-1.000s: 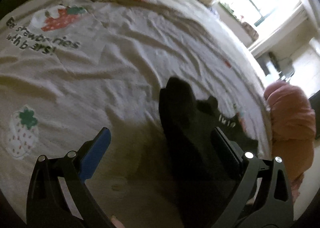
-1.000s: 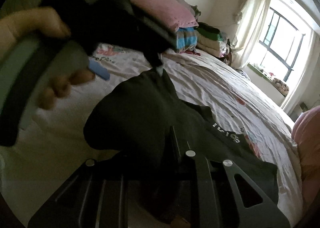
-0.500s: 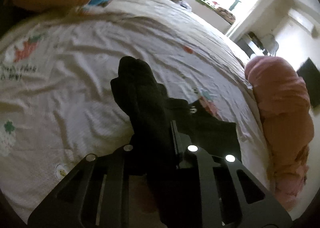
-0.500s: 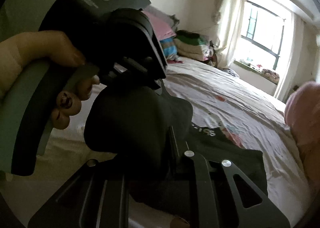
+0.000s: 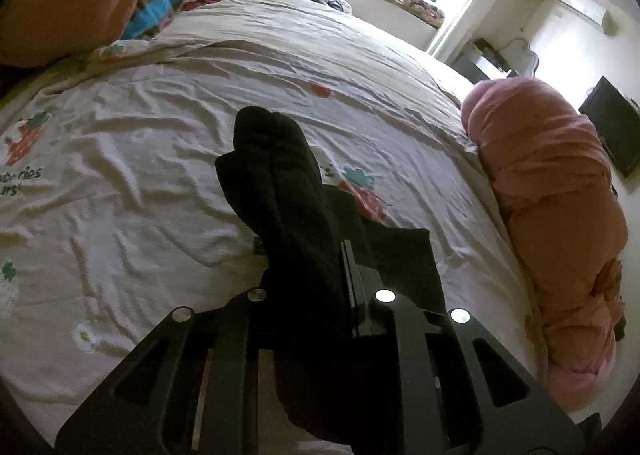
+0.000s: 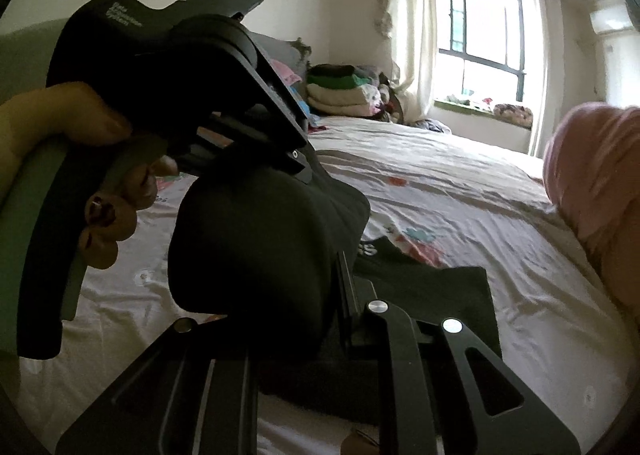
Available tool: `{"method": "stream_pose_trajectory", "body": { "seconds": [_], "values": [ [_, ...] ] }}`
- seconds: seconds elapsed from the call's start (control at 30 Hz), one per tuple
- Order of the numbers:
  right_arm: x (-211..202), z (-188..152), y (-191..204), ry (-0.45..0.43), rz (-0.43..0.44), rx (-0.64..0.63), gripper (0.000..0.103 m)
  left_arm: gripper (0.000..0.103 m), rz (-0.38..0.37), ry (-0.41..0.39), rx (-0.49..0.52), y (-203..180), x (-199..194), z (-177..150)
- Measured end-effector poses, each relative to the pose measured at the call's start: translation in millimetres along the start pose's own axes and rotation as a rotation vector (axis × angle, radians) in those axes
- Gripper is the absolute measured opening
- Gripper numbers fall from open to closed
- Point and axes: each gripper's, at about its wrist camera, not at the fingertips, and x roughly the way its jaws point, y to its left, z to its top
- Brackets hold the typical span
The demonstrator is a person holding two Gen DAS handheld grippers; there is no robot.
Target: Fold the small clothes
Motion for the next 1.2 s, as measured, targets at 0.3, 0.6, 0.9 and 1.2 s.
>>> {"method": "stream_pose_trajectory", "body": {
  "seconds": [0.3,0.6,0.9,1.2],
  "values": [
    [2.5,-15.3,-25.4,0.051,0.011,0.093,0.014,0.011,-0.001,0.061,0.011,-24.5,26.9,-3.2],
    [15.3,-45.2,-64.5,0.153,0.051,0.302,0.015,0.015,-0.046,0.137,-0.015,-46.6,73.4,-10.6],
    [34.8,-85.0,-124.7,0.266,0.181,0.681,0.04,0.052,-0.102,0.174,0.036,-58.1,105.0,-26.6],
    [24.6,-89.8,-123.4,0.292,0.183,0.722,0.051,0.061,-0.176,0.068,-0.018,-42.2,84.8,-27.3]
  ]
}}
